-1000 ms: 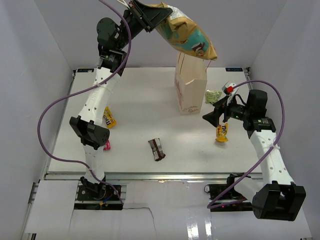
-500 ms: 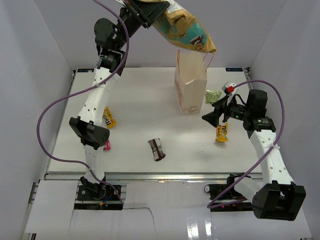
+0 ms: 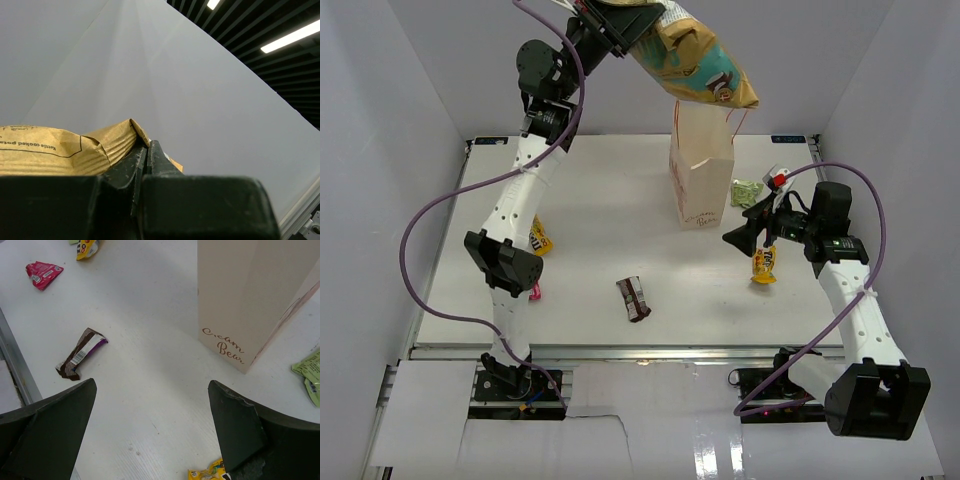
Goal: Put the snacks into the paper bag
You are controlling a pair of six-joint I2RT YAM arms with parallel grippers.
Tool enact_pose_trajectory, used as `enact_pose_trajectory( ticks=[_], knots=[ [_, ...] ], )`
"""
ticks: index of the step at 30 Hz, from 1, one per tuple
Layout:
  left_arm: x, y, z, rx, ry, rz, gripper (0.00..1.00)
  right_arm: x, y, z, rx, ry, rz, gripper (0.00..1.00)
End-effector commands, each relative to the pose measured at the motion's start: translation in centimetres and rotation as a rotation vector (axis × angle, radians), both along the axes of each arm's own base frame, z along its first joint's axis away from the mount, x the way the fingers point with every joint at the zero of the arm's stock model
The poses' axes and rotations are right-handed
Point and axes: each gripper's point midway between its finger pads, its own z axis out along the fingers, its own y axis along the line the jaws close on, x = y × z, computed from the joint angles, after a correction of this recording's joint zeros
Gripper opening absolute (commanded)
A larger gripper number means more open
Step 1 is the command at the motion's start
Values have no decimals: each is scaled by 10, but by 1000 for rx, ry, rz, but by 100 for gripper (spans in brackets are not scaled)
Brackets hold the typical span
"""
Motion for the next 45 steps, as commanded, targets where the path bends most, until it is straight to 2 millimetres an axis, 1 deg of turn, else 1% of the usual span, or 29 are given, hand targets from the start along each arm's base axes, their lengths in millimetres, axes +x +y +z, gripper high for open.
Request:
enact_pose_trajectory(
  ticks=[1, 7, 11, 20, 30, 32, 33, 38, 45],
  knots=[
    [-6, -1, 10, -41, -40, -13, 0, 1, 3, 7, 25, -26, 18, 98],
    [6, -15, -9, -23, -9, -43, 0, -3, 3, 0, 28, -13, 18, 99],
    [19, -24, -30, 13, 25, -55, 0, -4, 3, -3, 26, -11, 15, 99],
    [32, -34, -60, 93, 43, -47, 0, -6, 2, -6, 24, -5, 11, 99],
    [57, -41, -112, 258, 96, -11, 0, -4, 1, -9, 20, 3, 3, 99],
    [62, -40, -115, 274, 95, 5, 0, -4, 1, -9, 20, 4, 3, 99],
    [65, -41, -120, 293, 98, 12, 0, -4, 1, -10, 19, 7, 2, 99],
    [69, -40, -127, 328, 90, 37, 0, -3, 1, -11, 17, 9, -2, 99],
    [73, -42, -143, 387, 93, 49, 0, -2, 0, -13, 14, 11, -7, 98]
  ],
)
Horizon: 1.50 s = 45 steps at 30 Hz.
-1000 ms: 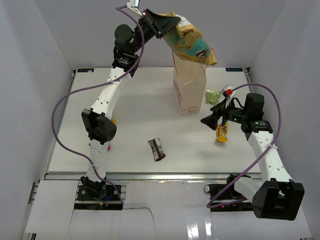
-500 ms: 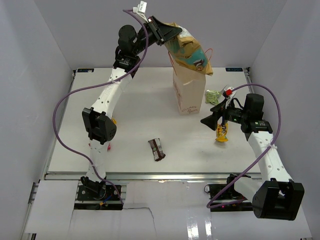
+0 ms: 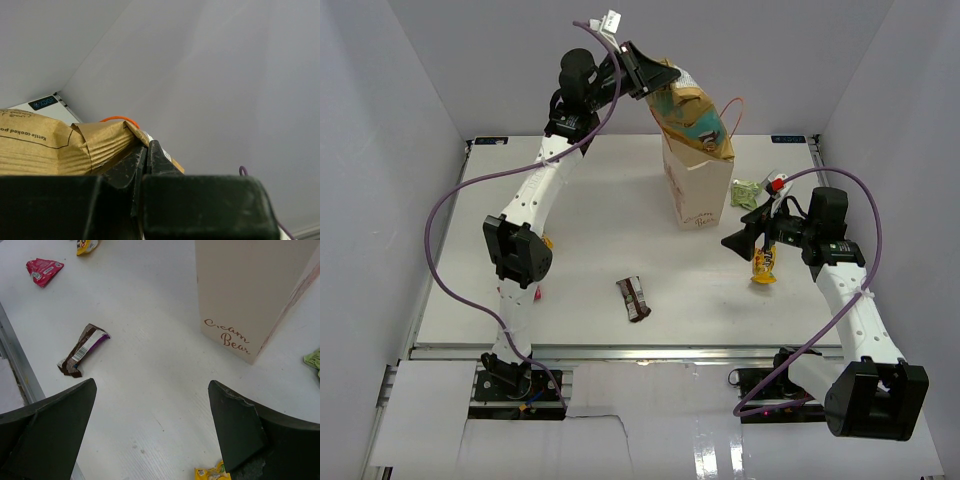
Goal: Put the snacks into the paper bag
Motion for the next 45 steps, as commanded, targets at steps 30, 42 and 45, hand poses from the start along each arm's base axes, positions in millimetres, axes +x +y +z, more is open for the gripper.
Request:
enact_pose_trajectory(
  ticks=[30, 42, 45],
  knots=[
    [12, -19, -66, 199, 22, 25, 53, 6, -15, -21, -77, 23, -78, 98],
    [0, -12, -31, 157, -19, 42, 69, 19, -38, -37, -149, 108, -241, 98],
    [-2, -9, -27, 164, -32, 49, 70, 29, -51, -45, -172, 168, -350, 98]
  ],
)
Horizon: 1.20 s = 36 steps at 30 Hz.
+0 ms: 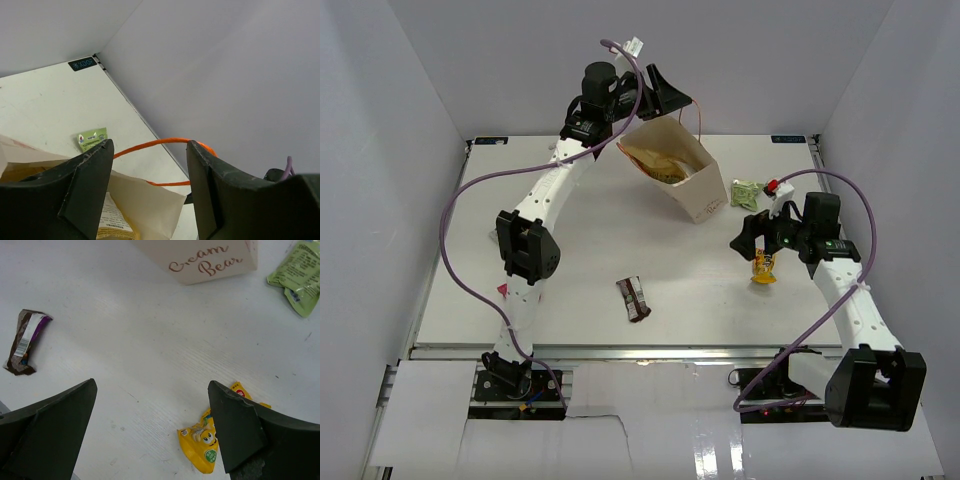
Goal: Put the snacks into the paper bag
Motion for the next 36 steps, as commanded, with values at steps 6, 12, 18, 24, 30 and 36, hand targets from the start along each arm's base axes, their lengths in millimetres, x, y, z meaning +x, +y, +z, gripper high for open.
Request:
enact_pose_trajectory(
  ticks=[6, 12, 18, 24, 30, 36],
  knots=[
    [-22, 3, 23, -9, -12, -27, 71, 32, -24, 1, -45, 79, -183, 99],
    [-18, -16, 1, -1, 17, -35, 71, 41, -27, 5, -50, 78, -203, 99],
    [-7, -22, 6, -54, 18, -20, 71, 46, -29, 5, -58, 76, -213, 99],
    [9, -28, 10, -150, 18, 1, 68, 52, -31, 4, -64, 73, -215, 100],
    [26, -30, 16, -252, 16, 40, 74, 60, -19, 22, -34, 11, -130, 98],
    [29, -28, 29, -294, -14, 58, 80, 64, -1, 47, 19, -67, -12, 97]
  ],
)
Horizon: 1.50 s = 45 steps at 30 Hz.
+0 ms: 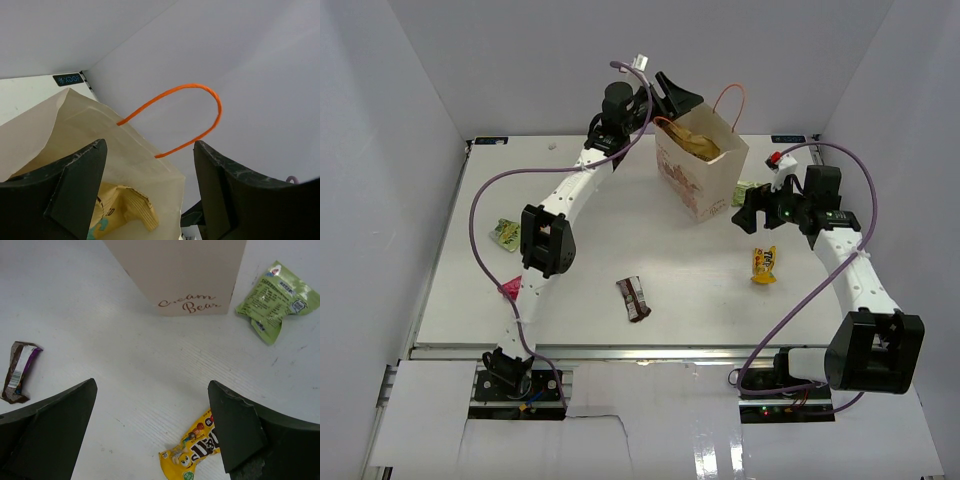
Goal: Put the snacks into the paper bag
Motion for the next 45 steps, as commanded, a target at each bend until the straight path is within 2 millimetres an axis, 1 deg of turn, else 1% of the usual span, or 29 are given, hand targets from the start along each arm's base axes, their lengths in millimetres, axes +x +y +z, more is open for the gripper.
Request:
enact_pose_trajectory(
  ticks=[1, 5, 9, 12, 16, 17, 19, 20, 21, 23, 24, 25, 26, 28, 29, 30, 31, 32, 33, 34, 35, 36, 37, 38, 41, 42, 43, 44, 45],
  knots=[
    [-17, 8, 75, -101, -138, 15, 81, 11, 11, 30, 33, -105, 85, 97],
    [-23, 12, 94, -122, -173, 17, 84, 15, 6, 23, 24, -81, 44, 98],
    [-35, 21, 127, -160, -226, 30, 90, 17, -3, 14, 13, -29, -38, 99],
    [-42, 27, 146, -186, -262, 41, 92, 20, -17, 3, -20, 19, -132, 100],
    [-55, 40, 177, -187, -343, 76, 93, 18, -45, -19, -80, 115, -331, 100],
    [-63, 48, 193, -187, -369, 92, 94, 14, -49, -27, -92, 151, -361, 100],
    [-61, 61, 195, -129, -404, 137, 95, 7, -59, -43, -126, 206, -425, 100],
    [-69, 72, 207, -104, -409, 162, 96, 0, -61, -54, -139, 252, -435, 100],
    [-67, 84, 208, -51, -442, 196, 98, -5, -62, -61, -150, 280, -439, 100],
    [-63, 95, 182, 65, -389, 220, 98, -18, -63, -83, -156, 365, -462, 100],
    [-79, 112, 199, 96, -417, 253, 98, -24, -63, -90, -164, 391, -460, 100],
    [-74, 117, 166, 207, -401, 268, 98, -32, -63, -100, -173, 424, -458, 100],
    [-96, 135, 176, 250, -400, 305, 98, -37, -65, -108, -186, 452, -459, 100],
    [-108, 154, 151, 355, -382, 342, 98, -41, -67, -118, -206, 481, -462, 100],
    [-109, 159, 92, 436, -276, 325, 98, -45, -69, -126, -222, 504, -462, 100],
    [-135, 176, 103, 432, -294, 355, 98, -47, -71, -130, -230, 515, -468, 95],
    [-145, 182, 85, 454, -266, 354, 98, -48, -71, -133, -235, 527, -469, 94],
    [-154, 188, 30, 504, -160, 332, 98, -52, -71, -141, -243, 555, -468, 92],
    [-176, 199, 33, 484, -159, 343, 98, -54, -71, -145, -243, 571, -464, 90],
    [-186, 204, 17, 482, -120, 343, 98, -55, -70, -150, -243, 591, -459, 89],
    [-198, 208, -29, 501, -16, 324, 98, -56, -70, -153, -243, 602, -458, 88],
    [-208, 211, -41, 495, 19, 321, 98, -56, -68, -156, -232, 615, -448, 85],
    [-222, 218, -41, 469, 28, 337, 98, -57, -67, -162, -231, 636, -444, 84],
    [-232, 221, -75, 465, 122, 332, 98, -56, -68, -165, -235, 641, -431, 79],
    [-255, 226, -92, 396, 197, 336, 98, -57, -69, -173, -229, 670, -411, 69],
    [-262, 227, -115, 405, 250, 327, 98, -57, -68, -174, -220, 676, -407, 67],
    [-266, 228, -122, 395, 271, 327, 98, -56, -68, -176, -218, 680, -399, 64],
    [-271, 228, -126, 380, 287, 322, 98, -57, -69, -176, -212, 683, -398, 53],
    [-277, 228, -141, 375, 330, 313, 98, -55, -68, -175, -203, 678, -388, 49]
  ],
)
